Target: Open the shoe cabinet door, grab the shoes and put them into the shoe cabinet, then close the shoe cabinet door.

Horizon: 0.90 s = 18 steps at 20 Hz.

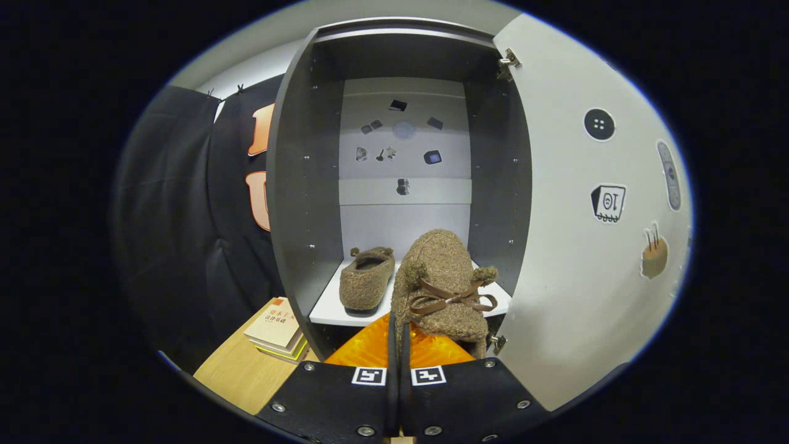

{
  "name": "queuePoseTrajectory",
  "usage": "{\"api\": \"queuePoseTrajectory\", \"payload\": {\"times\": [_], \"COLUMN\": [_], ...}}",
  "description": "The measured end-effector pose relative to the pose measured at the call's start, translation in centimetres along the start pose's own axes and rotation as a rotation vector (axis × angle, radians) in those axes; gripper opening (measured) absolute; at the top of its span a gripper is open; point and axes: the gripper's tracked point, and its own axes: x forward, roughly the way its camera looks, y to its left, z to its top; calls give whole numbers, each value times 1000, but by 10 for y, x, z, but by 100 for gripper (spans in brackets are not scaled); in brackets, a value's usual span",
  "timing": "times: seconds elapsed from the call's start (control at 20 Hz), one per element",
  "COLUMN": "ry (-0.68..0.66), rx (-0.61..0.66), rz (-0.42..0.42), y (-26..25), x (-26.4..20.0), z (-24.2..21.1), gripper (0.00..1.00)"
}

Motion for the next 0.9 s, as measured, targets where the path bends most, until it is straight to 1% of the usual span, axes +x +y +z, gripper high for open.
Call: {"api": "queuePoseTrajectory", "payload": {"times": [0.35,0.6,0.8,0.9], "ry": [31,40,73,95], "rx": [17,12,-20,-19], "rz": [35,89,135,143], "y": [-22,-26,-19,-18], "x": [86,146,188,208], "z": [16,38,30,22], "gripper": [1,0,1,1]}}
